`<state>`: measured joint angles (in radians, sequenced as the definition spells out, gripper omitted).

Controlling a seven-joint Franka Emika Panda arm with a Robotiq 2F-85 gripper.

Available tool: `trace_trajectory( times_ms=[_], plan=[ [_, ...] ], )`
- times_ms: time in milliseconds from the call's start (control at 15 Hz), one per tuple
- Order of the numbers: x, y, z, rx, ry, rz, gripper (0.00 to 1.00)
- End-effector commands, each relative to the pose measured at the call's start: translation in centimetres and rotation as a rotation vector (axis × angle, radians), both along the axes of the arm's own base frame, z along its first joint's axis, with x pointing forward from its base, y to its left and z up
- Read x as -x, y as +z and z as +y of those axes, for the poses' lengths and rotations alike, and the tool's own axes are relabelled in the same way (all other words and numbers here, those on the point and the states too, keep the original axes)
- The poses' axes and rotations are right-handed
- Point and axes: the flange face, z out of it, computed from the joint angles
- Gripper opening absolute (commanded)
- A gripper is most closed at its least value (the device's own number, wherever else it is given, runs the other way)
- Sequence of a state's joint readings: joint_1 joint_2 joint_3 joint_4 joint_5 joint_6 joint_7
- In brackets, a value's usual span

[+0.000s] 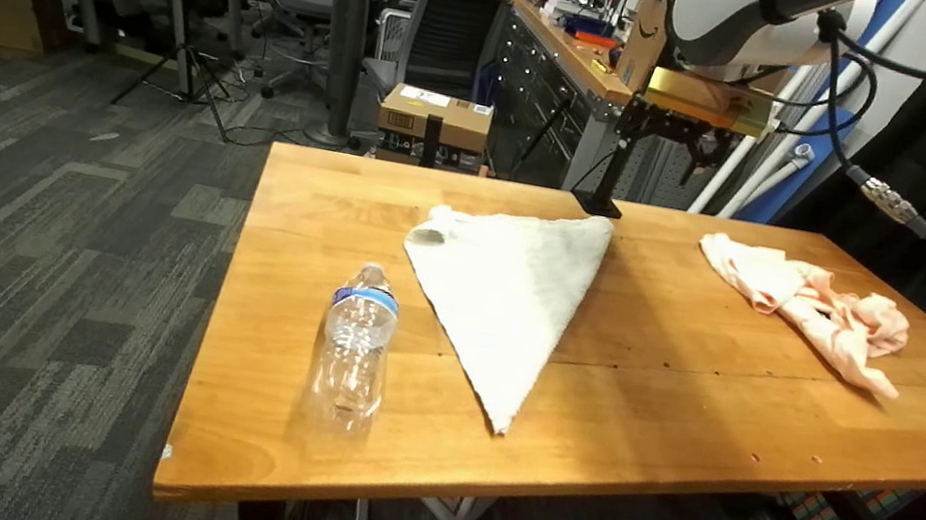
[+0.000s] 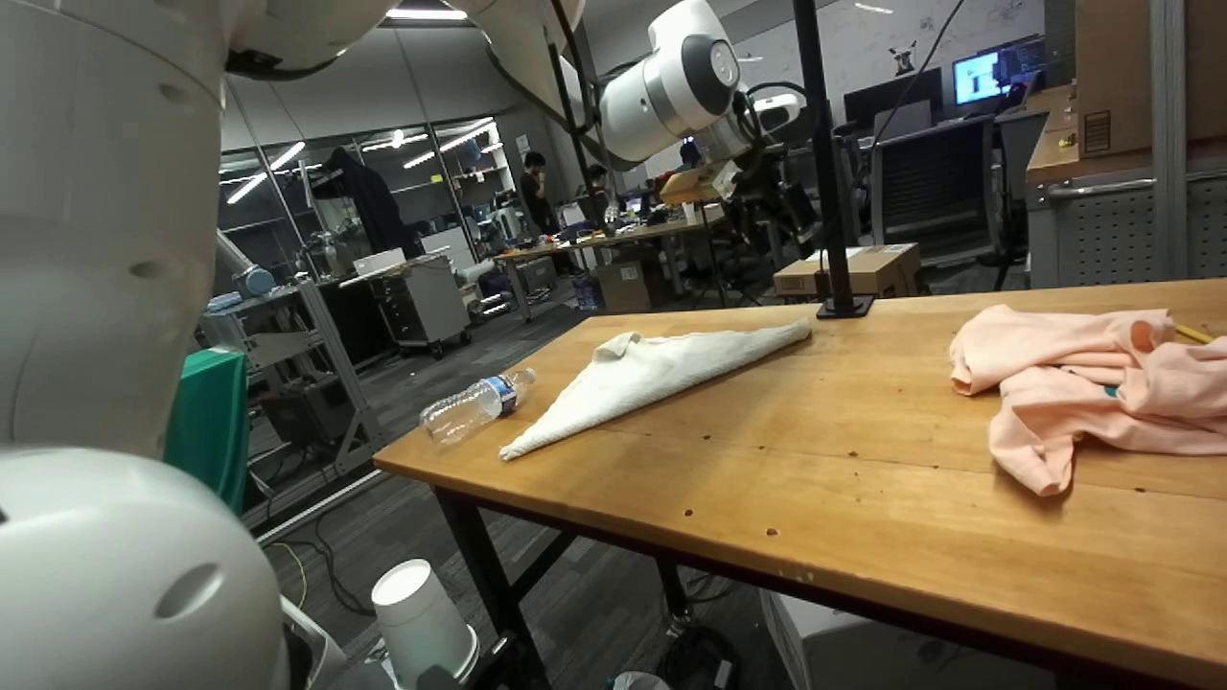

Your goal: Fold the white towel into a triangle twice.

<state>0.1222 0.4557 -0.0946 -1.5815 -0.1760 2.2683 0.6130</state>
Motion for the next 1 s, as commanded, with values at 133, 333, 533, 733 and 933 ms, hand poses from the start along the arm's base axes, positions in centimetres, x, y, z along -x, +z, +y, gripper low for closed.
trace_trajectory(
  times_ms=[133, 333, 533, 733, 933],
  plan=[
    [-2.2, -3.5, 2.1, -0.015, 0.039, 0.008, 1.0],
    [-3.2, -5.6, 3.0, -0.022, 0.054, 0.03, 1.0],
    [-4.2, -7.2, 3.3, -0.021, 0.068, 0.042, 1.0],
    [-4.8, -9.1, 3.3, -0.037, 0.07, 0.068, 1.0],
    [-5.0, -10.8, 3.2, -0.058, 0.07, 0.094, 1.0]
  ],
)
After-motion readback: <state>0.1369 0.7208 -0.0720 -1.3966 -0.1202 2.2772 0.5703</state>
